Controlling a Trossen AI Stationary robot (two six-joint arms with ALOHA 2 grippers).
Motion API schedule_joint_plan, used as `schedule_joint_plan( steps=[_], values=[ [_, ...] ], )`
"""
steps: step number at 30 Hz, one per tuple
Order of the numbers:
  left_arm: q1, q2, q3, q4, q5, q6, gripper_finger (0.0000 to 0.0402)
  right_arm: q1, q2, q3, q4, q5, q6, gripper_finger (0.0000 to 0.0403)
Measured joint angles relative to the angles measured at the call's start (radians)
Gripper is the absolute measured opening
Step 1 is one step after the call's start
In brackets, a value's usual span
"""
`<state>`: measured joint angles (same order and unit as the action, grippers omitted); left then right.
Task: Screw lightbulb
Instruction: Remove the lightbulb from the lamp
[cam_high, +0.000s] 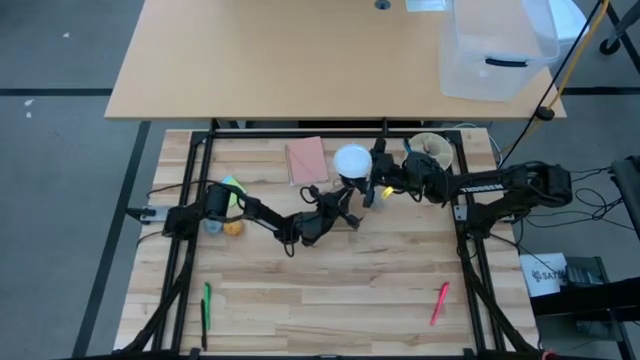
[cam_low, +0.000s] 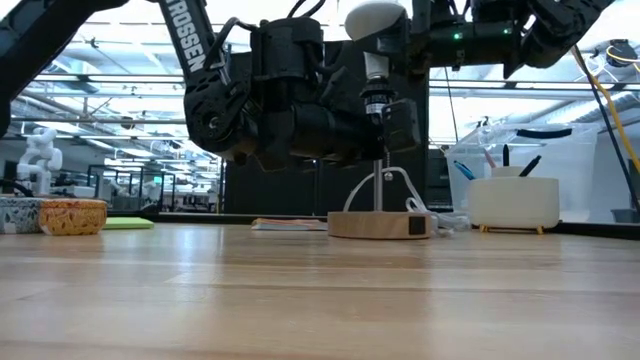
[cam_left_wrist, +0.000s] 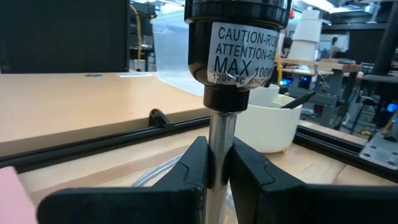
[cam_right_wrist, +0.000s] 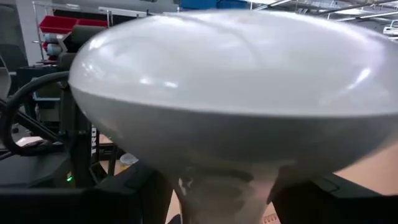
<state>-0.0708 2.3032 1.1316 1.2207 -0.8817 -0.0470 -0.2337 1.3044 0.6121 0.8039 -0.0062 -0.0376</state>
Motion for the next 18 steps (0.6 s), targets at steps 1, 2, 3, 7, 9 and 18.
schedule_joint_plan(
  steps=[1, 2, 3, 7, 9, 18],
  values=[
    [0.000, 0.000, 0.001, -0.002, 0.014, 0.000, 0.0039, 0.000, -0.002, 0.000, -0.004, -0.003, -0.001, 0.0222],
    [0.000, 0.000, 0.001, -0.003, 0.024, -0.001, 0.0038, 0.000, -0.002, 0.000, -0.005, -0.012, -0.001, 0.0221],
    [0.000, 0.000, 0.001, -0.004, 0.030, 0.000, 0.0038, -0.001, -0.002, 0.000, -0.006, -0.023, 0.000, 0.0219],
    [0.000, -0.001, 0.000, -0.003, 0.073, -0.005, 0.0038, -0.001, -0.003, 0.000, -0.022, -0.044, 0.000, 0.0195],
    [0.000, -0.001, 0.000, -0.003, 0.094, -0.006, 0.0038, -0.001, -0.004, 0.000, -0.031, -0.057, 0.000, 0.0180],
    [0.000, -0.001, 0.000, -0.009, 0.224, -0.014, 0.0038, -0.009, -0.062, 0.000, -0.143, -0.170, -0.001, 0.0167]
  ],
)
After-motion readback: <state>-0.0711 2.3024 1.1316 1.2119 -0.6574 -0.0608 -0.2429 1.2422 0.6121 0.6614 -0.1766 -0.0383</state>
